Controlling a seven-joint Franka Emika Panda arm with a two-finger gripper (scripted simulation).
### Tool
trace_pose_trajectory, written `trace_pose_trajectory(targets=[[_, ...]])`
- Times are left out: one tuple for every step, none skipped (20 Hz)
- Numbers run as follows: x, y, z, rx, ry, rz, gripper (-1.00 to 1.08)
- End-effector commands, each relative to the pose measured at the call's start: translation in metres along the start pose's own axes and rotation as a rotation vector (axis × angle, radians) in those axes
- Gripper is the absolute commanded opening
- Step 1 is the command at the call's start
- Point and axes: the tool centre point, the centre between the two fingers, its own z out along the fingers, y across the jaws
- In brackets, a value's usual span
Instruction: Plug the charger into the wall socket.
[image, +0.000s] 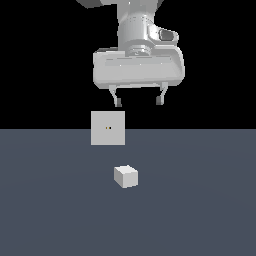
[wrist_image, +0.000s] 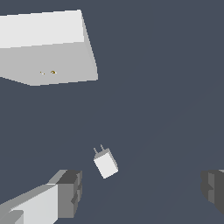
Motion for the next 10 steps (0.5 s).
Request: trace_pose_trajectory(targets=[[0.0,0.0,0.0,0.0,0.0,0.0,1.0],[0.0,0.0002,0.0002,0.0,0.0,0.0,1.0],[-0.0002,-0.0001,0.0003,0.0,0.001,-0.001,1.0],[-0.0005,-0.0003,0.0005,0.001,0.003,-0.003,1.0],[-0.0008,-0.0004,0.001,0.001,0.005,-0.005,1.0],[-0.0013,-0.0007,0.0015,0.002,0.008,-0.009,1.0],[-0.0019,-0.001,0.0022,0.003,0.011,-0.012,1.0],[-0.0025,-0.0014,0.003,0.004,0.015,-0.017,1.0],[-0.0033,-0.0018,0.004,0.005,0.02,-0.022,1.0],[-0.0042,-0.0022,0.005,0.006,0.025,-0.028,1.0]])
